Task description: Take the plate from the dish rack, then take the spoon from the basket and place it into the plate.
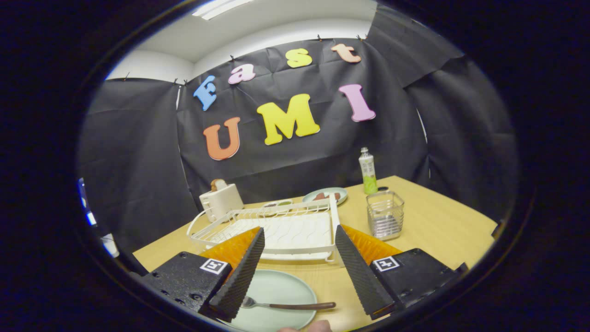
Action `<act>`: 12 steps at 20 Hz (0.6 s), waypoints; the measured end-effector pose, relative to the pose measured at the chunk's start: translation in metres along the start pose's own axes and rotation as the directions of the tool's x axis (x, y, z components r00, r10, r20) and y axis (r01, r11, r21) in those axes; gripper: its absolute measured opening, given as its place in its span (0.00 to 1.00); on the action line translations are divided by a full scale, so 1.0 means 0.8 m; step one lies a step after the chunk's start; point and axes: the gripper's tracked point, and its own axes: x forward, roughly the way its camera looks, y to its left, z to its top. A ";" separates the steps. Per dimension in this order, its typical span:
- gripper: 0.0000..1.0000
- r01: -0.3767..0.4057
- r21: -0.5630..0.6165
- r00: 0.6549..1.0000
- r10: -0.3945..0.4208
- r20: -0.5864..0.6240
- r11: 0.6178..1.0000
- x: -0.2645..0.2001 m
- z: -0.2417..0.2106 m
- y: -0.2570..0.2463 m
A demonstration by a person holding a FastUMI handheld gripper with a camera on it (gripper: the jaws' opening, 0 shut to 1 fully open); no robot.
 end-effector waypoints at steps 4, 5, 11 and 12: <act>1.00 0.113 -0.114 0.986 -0.098 0.133 0.987 -0.034 0.062 -0.031; 1.00 0.136 -0.132 0.981 -0.114 0.159 0.982 -0.044 0.075 -0.036; 1.00 0.183 -0.188 0.967 -0.142 0.212 0.965 -0.093 0.118 -0.043; 1.00 0.181 -0.188 0.967 -0.140 0.214 0.965 -0.098 0.121 -0.040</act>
